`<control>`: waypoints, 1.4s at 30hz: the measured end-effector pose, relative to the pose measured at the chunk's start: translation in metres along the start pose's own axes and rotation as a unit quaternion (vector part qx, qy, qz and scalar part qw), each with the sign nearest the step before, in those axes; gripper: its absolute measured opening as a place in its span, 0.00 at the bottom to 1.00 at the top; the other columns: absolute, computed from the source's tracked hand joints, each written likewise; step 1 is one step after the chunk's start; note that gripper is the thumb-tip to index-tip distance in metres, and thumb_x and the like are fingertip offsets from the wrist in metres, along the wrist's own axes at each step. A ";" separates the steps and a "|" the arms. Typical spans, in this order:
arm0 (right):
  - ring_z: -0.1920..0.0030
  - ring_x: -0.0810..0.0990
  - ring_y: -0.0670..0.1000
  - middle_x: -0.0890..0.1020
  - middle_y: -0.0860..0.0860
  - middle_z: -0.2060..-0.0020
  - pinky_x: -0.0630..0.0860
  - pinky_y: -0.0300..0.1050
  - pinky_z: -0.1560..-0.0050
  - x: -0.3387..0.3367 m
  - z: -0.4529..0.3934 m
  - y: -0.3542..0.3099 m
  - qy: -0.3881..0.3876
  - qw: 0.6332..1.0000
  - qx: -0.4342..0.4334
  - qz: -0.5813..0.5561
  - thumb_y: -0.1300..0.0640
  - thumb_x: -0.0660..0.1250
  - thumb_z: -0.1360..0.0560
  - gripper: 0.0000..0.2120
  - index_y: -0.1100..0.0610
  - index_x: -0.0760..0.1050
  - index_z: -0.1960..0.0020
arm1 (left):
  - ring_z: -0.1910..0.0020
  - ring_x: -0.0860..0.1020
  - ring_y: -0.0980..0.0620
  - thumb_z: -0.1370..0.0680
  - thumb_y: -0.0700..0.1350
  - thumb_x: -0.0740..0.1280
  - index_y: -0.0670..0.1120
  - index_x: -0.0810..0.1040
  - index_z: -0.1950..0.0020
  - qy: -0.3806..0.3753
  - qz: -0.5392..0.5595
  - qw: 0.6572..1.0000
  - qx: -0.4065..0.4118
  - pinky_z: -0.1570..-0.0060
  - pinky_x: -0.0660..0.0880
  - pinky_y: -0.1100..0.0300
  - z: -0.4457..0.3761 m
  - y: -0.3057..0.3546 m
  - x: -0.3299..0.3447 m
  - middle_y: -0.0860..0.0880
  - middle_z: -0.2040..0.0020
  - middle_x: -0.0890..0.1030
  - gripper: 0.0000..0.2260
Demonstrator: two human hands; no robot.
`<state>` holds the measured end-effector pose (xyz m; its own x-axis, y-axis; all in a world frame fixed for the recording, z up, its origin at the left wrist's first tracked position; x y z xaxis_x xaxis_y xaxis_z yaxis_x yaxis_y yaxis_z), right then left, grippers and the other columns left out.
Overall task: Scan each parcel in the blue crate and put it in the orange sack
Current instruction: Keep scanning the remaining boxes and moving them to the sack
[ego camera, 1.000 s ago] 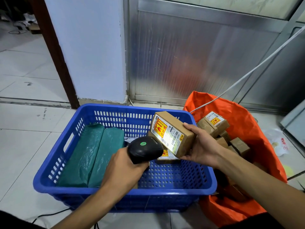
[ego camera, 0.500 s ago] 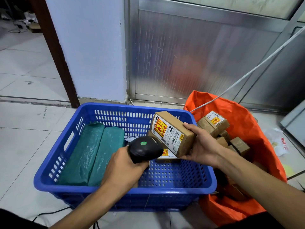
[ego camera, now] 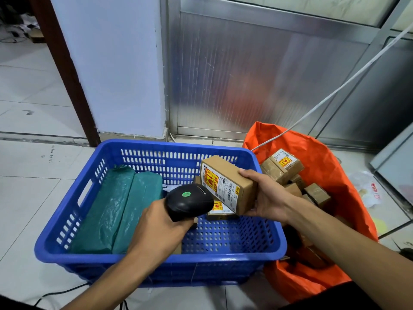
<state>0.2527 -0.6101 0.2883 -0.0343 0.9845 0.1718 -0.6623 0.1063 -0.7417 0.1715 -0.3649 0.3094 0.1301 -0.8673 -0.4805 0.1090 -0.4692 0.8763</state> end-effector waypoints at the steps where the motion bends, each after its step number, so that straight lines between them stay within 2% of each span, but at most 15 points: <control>1: 0.46 0.83 0.57 0.85 0.57 0.45 0.82 0.53 0.58 -0.002 0.000 0.000 0.010 1.000 0.001 0.005 0.44 0.72 0.27 0.22 0.52 0.79 0.36 | 0.66 0.82 0.49 0.38 0.54 0.73 0.49 0.82 0.64 -0.001 0.001 1.000 0.003 0.63 0.79 0.51 0.000 0.000 0.000 0.52 0.70 0.83 0.10; 3: 0.46 0.82 0.57 0.84 0.57 0.44 0.82 0.52 0.59 -0.005 0.001 -0.002 0.030 1.000 -0.003 0.002 0.44 0.72 0.27 0.22 0.53 0.79 0.37 | 0.67 0.82 0.50 0.35 0.50 0.77 0.48 0.82 0.65 0.000 -0.005 1.000 0.011 0.63 0.79 0.50 0.000 0.001 0.001 0.51 0.71 0.83 0.08; 6: 0.44 0.81 0.58 0.83 0.58 0.42 0.82 0.56 0.53 -0.015 0.001 -0.010 0.060 0.998 -0.016 -0.030 0.46 0.73 0.28 0.21 0.54 0.78 0.38 | 0.69 0.81 0.50 0.31 0.46 0.77 0.46 0.82 0.65 0.002 -0.015 1.000 0.013 0.64 0.79 0.51 0.001 0.001 0.000 0.49 0.71 0.82 0.08; 10: 0.49 0.80 0.56 0.80 0.57 0.49 0.79 0.58 0.51 -0.036 0.006 -0.027 0.114 0.991 -0.041 -0.053 0.51 0.71 0.26 0.17 0.56 0.76 0.40 | 0.66 0.82 0.44 0.31 0.46 0.77 0.44 0.82 0.65 -0.002 -0.023 1.000 0.009 0.65 0.79 0.48 0.000 -0.001 0.000 0.46 0.71 0.82 0.08; 13: 0.54 0.79 0.55 0.79 0.56 0.53 0.77 0.56 0.52 -0.052 0.007 -0.037 0.129 0.989 -0.042 -0.058 0.52 0.69 0.25 0.14 0.56 0.76 0.41 | 0.64 0.83 0.43 0.32 0.50 0.77 0.45 0.83 0.63 -0.004 -0.018 1.000 0.005 0.64 0.79 0.48 0.001 0.000 -0.001 0.46 0.70 0.83 0.09; 19: 0.54 0.78 0.55 0.79 0.56 0.53 0.77 0.57 0.56 -0.097 0.003 -0.052 0.199 0.974 -0.064 -0.091 0.52 0.70 0.25 0.11 0.56 0.75 0.47 | 0.62 0.83 0.39 0.38 0.54 0.72 0.45 0.83 0.60 -0.018 -0.001 1.000 -0.004 0.63 0.80 0.44 0.003 0.002 0.000 0.43 0.67 0.83 0.14; 21: 0.56 0.79 0.55 0.80 0.57 0.53 0.77 0.54 0.57 -0.118 -0.002 -0.058 0.228 0.965 -0.084 -0.100 0.52 0.71 0.26 0.12 0.56 0.75 0.47 | 0.64 0.82 0.39 0.37 0.53 0.74 0.45 0.83 0.61 -0.012 -0.005 1.000 -0.003 0.64 0.80 0.44 0.003 0.003 0.000 0.42 0.68 0.83 0.13; 24: 0.60 0.82 0.55 0.83 0.58 0.53 0.79 0.51 0.60 -0.154 -0.008 -0.065 0.279 0.946 -0.117 -0.115 0.50 0.72 0.29 0.21 0.57 0.76 0.39 | 0.67 0.82 0.39 0.31 0.44 0.79 0.47 0.83 0.65 -0.007 -0.015 1.000 -0.006 0.65 0.79 0.46 0.003 0.001 0.002 0.44 0.71 0.82 0.06; 26: 0.66 0.81 0.53 0.82 0.56 0.59 0.77 0.45 0.65 -0.174 -0.008 -0.067 0.303 0.937 -0.129 -0.115 0.50 0.70 0.26 0.19 0.58 0.75 0.40 | 0.68 0.81 0.39 0.31 0.43 0.78 0.48 0.83 0.66 -0.011 -0.015 1.000 -0.007 0.65 0.78 0.48 0.002 -0.001 0.004 0.44 0.71 0.82 0.07; 28: 0.66 0.81 0.53 0.81 0.56 0.59 0.77 0.45 0.67 -0.196 -0.007 -0.062 0.343 0.922 -0.137 -0.116 0.51 0.71 0.27 0.19 0.60 0.74 0.41 | 0.68 0.81 0.39 0.31 0.44 0.78 0.51 0.83 0.64 -0.015 -0.014 1.000 -0.006 0.64 0.78 0.50 0.002 -0.001 0.006 0.43 0.71 0.82 0.05; 30: 0.61 0.82 0.56 0.81 0.58 0.56 0.81 0.52 0.63 -0.218 -0.003 -0.054 0.415 0.892 -0.142 -0.108 0.54 0.73 0.28 0.18 0.61 0.74 0.43 | 0.69 0.80 0.39 0.33 0.44 0.80 0.45 0.83 0.66 -0.007 -0.015 1.000 -0.015 0.65 0.76 0.51 0.001 -0.003 0.005 0.41 0.71 0.81 0.07; 33: 0.45 0.80 0.62 0.78 0.62 0.42 0.81 0.61 0.44 -0.244 -0.006 -0.036 0.488 0.864 -0.109 -0.062 0.49 0.77 0.33 0.41 0.62 0.62 0.28 | 0.66 0.82 0.39 0.34 0.45 0.80 0.43 0.84 0.68 -0.010 -0.019 0.999 -0.029 0.61 0.78 0.49 0.000 -0.004 0.006 0.41 0.71 0.82 0.09; 35: 0.39 0.76 0.65 0.73 0.64 0.34 0.77 0.62 0.39 -0.255 -0.012 -0.029 0.503 0.859 -0.088 -0.011 0.47 0.78 0.34 0.49 0.59 0.55 0.24 | 0.65 0.82 0.40 0.33 0.40 0.79 0.45 0.84 0.69 -0.009 -0.017 0.999 -0.034 0.60 0.78 0.50 -0.001 -0.003 0.005 0.43 0.71 0.83 0.07; 38: 0.32 0.70 0.69 0.66 0.65 0.29 0.70 0.66 0.32 -0.263 -0.020 -0.020 0.521 0.848 -0.048 0.087 0.44 0.78 0.32 0.53 0.59 0.49 0.22 | 0.61 0.83 0.39 0.32 0.41 0.79 0.43 0.84 0.67 -0.011 -0.017 0.999 -0.041 0.60 0.78 0.51 -0.002 -0.004 0.006 0.41 0.69 0.83 0.07; 42: 0.29 0.65 0.70 0.62 0.66 0.27 0.67 0.67 0.30 -0.260 -0.026 -0.015 0.517 0.837 -0.017 0.181 0.45 0.77 0.30 0.53 0.62 0.47 0.21 | 0.61 0.83 0.37 0.31 0.41 0.78 0.42 0.83 0.66 -0.008 -0.008 0.999 -0.051 0.64 0.73 0.56 -0.002 -0.005 0.005 0.39 0.68 0.83 0.07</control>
<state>0.2911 -0.8642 0.2376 0.4497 0.5454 -0.7073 -0.7266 -0.2371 -0.6448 0.1737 -0.3662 0.3024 0.1119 -0.8623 -0.4938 0.2113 -0.4650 0.8598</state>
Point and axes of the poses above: each hand's wrist, its own z-axis away from the middle knuckle, its own x-axis out of the palm, y = z × x, the point moved 6 cm from there along -z, towards the middle knuckle
